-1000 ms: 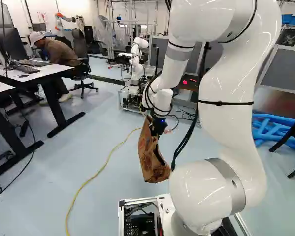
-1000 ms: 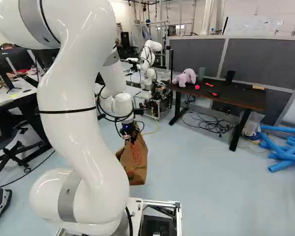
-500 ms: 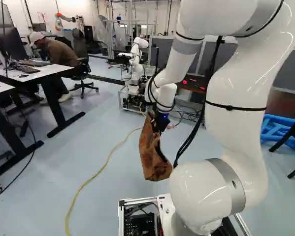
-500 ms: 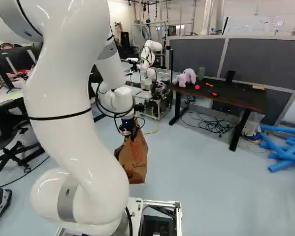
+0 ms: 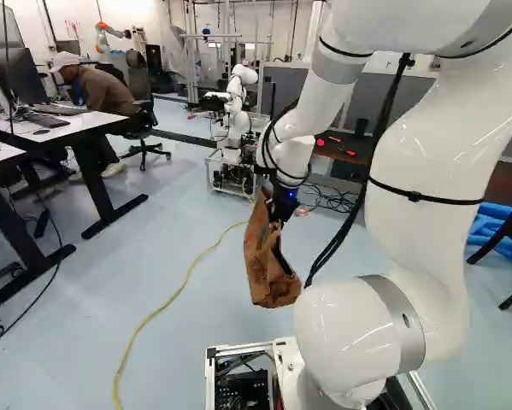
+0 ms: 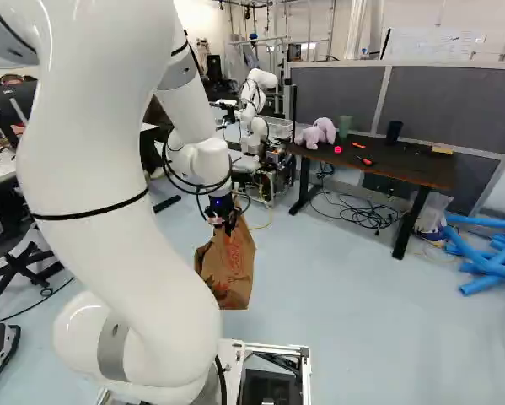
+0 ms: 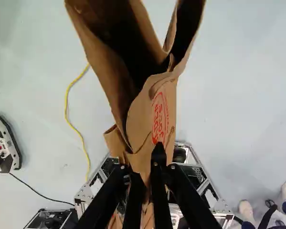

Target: Pick up the bag on the ground and place it on the table

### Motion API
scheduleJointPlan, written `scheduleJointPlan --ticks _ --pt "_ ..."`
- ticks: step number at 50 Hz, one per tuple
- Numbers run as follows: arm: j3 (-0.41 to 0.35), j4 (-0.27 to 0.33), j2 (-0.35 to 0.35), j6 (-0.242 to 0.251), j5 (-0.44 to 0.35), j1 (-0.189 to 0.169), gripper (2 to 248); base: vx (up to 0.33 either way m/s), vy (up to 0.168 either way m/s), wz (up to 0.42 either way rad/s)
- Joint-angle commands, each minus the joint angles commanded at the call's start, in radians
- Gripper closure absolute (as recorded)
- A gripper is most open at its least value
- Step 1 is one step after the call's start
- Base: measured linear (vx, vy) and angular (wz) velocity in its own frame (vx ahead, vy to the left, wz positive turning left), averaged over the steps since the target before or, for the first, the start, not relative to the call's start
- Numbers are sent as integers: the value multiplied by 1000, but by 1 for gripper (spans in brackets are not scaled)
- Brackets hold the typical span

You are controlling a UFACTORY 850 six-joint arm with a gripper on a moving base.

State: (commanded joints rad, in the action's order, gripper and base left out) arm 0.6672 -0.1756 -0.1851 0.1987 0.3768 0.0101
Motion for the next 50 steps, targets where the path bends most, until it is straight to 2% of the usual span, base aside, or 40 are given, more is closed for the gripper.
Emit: scheduleJointPlan --ticks 23,50 --pt "21 43 63 0 21 -26 229 0 0 0" --pt "57 130 123 0 135 -55 229 0 0 0"
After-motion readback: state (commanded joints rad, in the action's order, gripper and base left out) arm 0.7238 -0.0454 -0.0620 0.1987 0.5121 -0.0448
